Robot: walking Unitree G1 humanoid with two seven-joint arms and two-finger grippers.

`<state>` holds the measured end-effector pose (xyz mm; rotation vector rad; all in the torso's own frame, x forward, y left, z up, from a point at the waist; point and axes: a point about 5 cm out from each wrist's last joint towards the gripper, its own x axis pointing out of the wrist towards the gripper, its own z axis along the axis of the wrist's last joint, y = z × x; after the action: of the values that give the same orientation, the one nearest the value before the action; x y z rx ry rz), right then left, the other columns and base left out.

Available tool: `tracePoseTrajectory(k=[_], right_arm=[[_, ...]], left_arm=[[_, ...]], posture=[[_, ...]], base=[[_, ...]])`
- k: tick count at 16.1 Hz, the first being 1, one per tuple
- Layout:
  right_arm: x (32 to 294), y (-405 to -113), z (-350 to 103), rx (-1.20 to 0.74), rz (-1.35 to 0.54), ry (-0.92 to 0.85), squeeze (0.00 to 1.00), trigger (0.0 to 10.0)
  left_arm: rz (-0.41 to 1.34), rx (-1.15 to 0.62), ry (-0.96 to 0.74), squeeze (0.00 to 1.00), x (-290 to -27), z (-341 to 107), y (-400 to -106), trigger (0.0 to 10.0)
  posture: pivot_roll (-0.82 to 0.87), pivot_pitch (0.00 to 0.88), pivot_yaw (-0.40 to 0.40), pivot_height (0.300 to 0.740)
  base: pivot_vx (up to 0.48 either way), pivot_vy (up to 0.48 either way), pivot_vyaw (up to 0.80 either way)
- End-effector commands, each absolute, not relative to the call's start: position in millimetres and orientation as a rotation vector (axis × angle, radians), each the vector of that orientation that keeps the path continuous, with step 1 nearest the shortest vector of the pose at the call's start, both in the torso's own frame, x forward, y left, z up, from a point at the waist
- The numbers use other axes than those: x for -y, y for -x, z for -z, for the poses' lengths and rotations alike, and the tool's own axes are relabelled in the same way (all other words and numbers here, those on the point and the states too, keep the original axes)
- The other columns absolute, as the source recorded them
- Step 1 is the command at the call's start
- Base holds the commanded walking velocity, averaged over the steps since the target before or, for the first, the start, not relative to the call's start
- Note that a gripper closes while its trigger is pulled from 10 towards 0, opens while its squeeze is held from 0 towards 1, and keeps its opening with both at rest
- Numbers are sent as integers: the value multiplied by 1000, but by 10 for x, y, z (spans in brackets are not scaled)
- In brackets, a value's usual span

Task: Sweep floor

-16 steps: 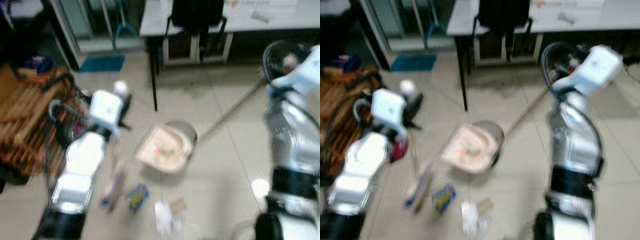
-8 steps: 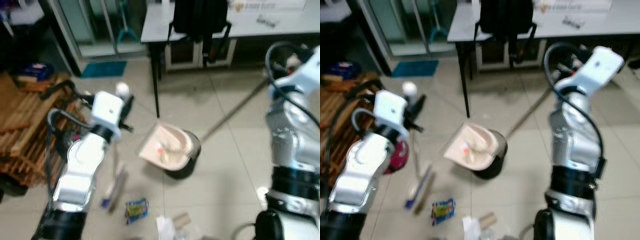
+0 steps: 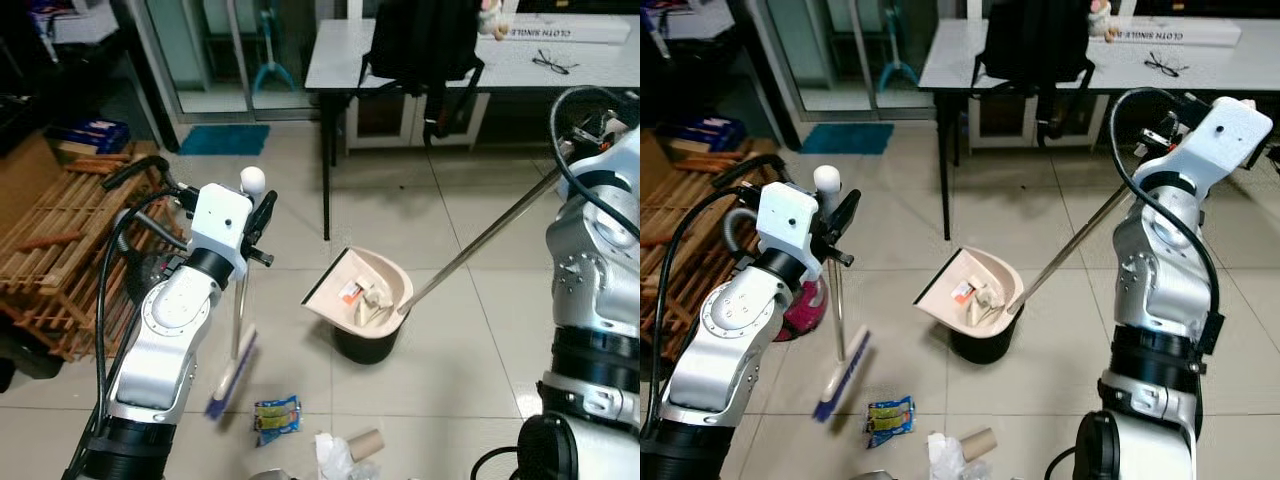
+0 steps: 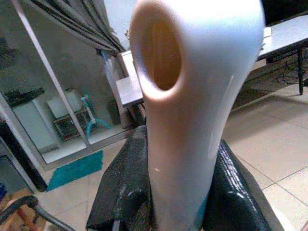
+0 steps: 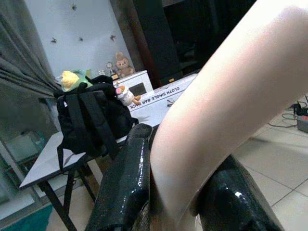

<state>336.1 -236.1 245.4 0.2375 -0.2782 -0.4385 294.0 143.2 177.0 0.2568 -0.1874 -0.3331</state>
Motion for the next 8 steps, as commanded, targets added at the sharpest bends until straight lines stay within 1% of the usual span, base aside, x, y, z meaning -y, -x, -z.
tracePoseTrajectory(k=[1, 4, 8], right_arm=[[2347, -3381, -2639, 371, 424, -219, 0, 10000], [2299, -3432, -2695, 425, 397, -164, 0, 10000], [2118, -3552, -2773, 518, 318, -39, 0, 10000]], left_arm=[[332, 213, -274, 0, -1443, -1836, -2936, 10000], [333, 210, -275, 0, -1443, -1835, -2937, 10000], [333, 202, -275, 0, -1438, -1821, -2934, 10000]], posture=[[-9, 11, 62, 740], [-6, 21, 64, 740], [-1, 31, 58, 740]], base=[[0, 0, 0], [0, 0, 0], [0, 0, 0]])
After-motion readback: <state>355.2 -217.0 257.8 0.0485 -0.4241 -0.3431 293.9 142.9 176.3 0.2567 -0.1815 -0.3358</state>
